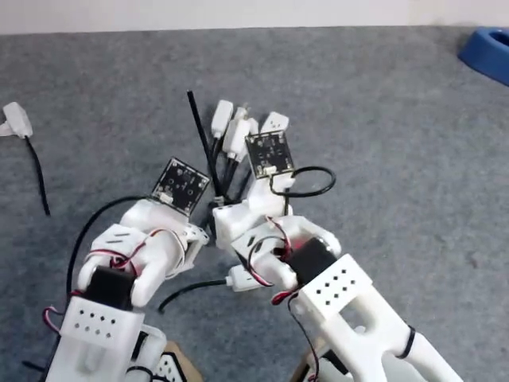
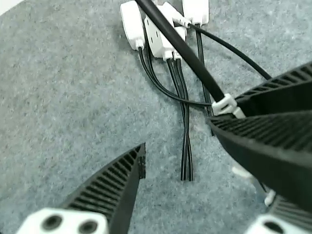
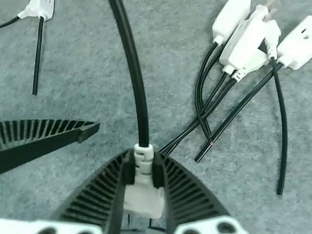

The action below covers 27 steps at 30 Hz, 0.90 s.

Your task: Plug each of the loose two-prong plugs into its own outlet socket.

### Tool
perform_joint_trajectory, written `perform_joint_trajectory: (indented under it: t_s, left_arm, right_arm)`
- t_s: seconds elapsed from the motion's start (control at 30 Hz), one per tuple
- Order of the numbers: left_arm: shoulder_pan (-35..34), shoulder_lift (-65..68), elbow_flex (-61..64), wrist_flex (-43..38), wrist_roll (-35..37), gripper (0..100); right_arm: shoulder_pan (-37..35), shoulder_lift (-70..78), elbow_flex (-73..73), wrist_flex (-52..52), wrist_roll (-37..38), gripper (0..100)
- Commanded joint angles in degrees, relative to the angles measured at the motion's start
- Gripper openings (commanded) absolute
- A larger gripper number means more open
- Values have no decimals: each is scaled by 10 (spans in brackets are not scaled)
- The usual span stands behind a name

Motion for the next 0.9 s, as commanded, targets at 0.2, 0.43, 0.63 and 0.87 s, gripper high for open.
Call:
perform_joint_trajectory:
  t_s: [0.2,0.43,0.63,0.87]
  left_arm:
    - [-46,80,-12,-69,2,407]
    - [-46,83,-14,-69,2,407]
    - [-47,83,-14,-69,2,407]
    - [-62,83,-18,-66,2,407]
  right_arm:
    - [22,-19,-40,58,29,6]
    - [68,-20,-117,175,96,6]
    - [78,-20,-124,235,117,6]
    - [80,-20,-124,249,113,6]
